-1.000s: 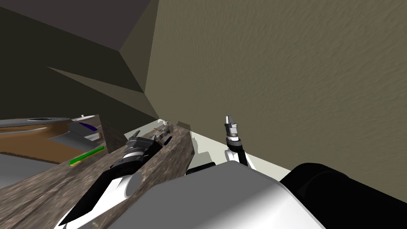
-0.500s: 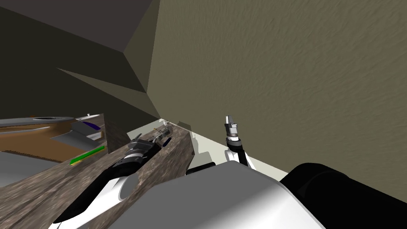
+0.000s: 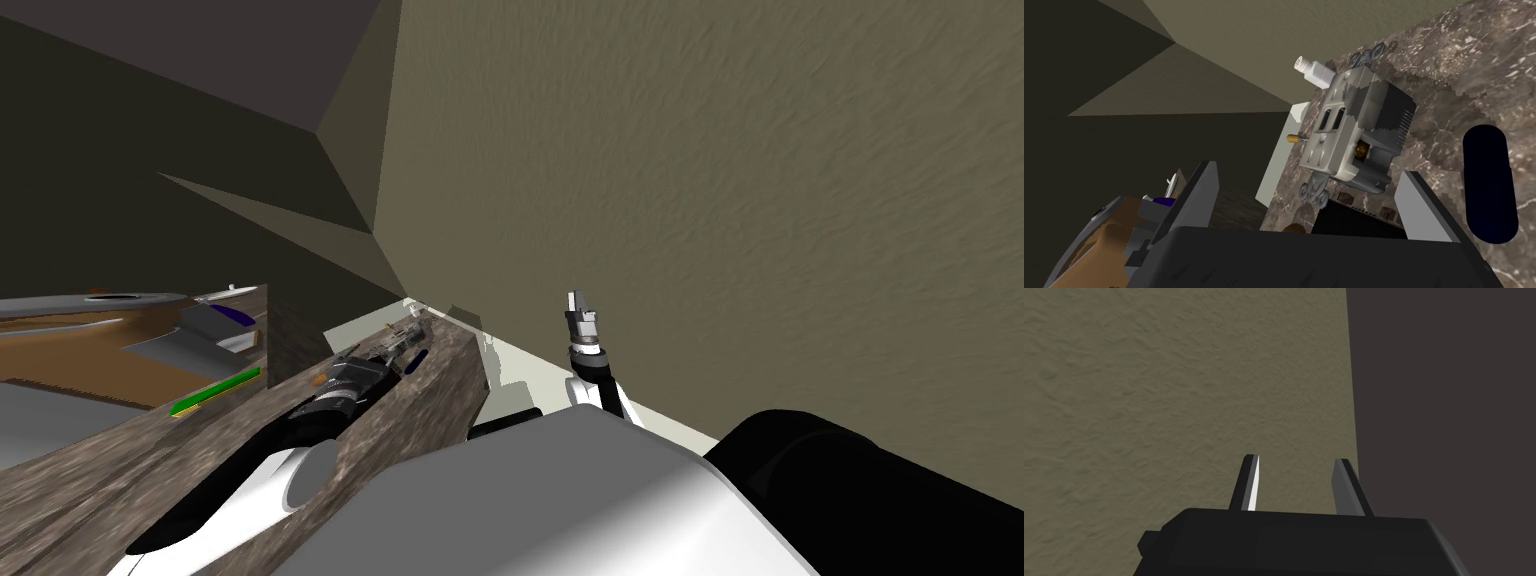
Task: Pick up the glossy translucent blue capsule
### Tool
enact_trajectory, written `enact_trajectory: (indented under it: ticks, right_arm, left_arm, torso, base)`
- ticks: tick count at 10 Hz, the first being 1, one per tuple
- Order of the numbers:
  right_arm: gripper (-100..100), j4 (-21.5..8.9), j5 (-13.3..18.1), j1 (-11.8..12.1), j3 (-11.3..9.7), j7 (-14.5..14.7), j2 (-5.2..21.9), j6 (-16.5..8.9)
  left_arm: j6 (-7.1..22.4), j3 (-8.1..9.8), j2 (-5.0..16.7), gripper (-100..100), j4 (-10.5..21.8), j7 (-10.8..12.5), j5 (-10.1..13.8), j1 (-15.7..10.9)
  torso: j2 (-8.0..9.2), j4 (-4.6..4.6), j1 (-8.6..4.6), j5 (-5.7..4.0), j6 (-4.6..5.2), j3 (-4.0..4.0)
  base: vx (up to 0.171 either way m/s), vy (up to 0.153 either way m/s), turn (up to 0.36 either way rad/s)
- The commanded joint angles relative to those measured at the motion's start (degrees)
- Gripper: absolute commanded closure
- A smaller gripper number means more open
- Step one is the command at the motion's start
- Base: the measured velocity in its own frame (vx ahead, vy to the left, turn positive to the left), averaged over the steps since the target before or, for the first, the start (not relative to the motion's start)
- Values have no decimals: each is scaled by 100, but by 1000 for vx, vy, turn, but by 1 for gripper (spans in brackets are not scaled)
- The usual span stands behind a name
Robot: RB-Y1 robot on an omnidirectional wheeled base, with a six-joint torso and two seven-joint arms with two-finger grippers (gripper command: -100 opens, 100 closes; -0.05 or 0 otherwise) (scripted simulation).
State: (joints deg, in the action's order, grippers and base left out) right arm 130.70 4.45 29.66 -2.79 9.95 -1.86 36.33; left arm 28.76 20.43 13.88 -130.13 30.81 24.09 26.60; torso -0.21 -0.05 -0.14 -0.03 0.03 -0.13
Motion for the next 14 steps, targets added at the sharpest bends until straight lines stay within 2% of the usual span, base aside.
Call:
enact_trajectory:
  ticks: [1,2,3,4,7,8,10,11,14]
  right_arm:
    - [0,0,0,0,0,0,0,0]
    - [0,0,0,0,0,0,0,0]
    - [0,0,0,0,0,0,0,0]
    - [0,0,0,0,0,0,0,0]
    - [0,0,0,0,0,0,0,0]
    - [0,0,0,0,0,0,0,0]
    - [0,0,0,0,0,0,0,0]
    - [0,0,0,1,0,0,0,0]
    - [0,0,0,1,0,0,0,0]
  left_arm:
    - [286,58,122,-100,98,128,169,10]
    - [370,58,122,-100,98,128,169,10]
    - [611,107,226,-100,166,236,308,28]
    - [643,107,226,-100,166,236,308,28]
    - [1119,193,439,-100,310,440,569,69]
    - [1156,193,439,-100,310,440,569,69]
    - [1550,263,642,-100,460,625,803,115]
    - [1615,263,642,-100,460,625,803,115]
    - [2158,336,902,-100,689,856,1093,192]
  torso:
    - [0,0,0,0,0,0]
    - [-5,-1,-5,-1,-1,-2]
    - [-3,-1,1,0,0,-2]
    - [-4,-1,3,1,-1,-2]
    - [-8,-2,3,1,0,-4]
    - [-9,-2,0,0,-1,-5]
    - [-9,-2,1,0,0,-5]
    - [-20,-4,-6,-1,-1,-11]
    - [-17,-4,-1,0,0,-10]
  base:
    - [67,-55,39]
    - [59,-35,40]
    - [62,-34,61]
    - [61,-38,28]
    - [75,-37,38]
    - [63,-38,28]
    - [97,-52,51]
    - [83,-57,29]
    - [99,-46,40]
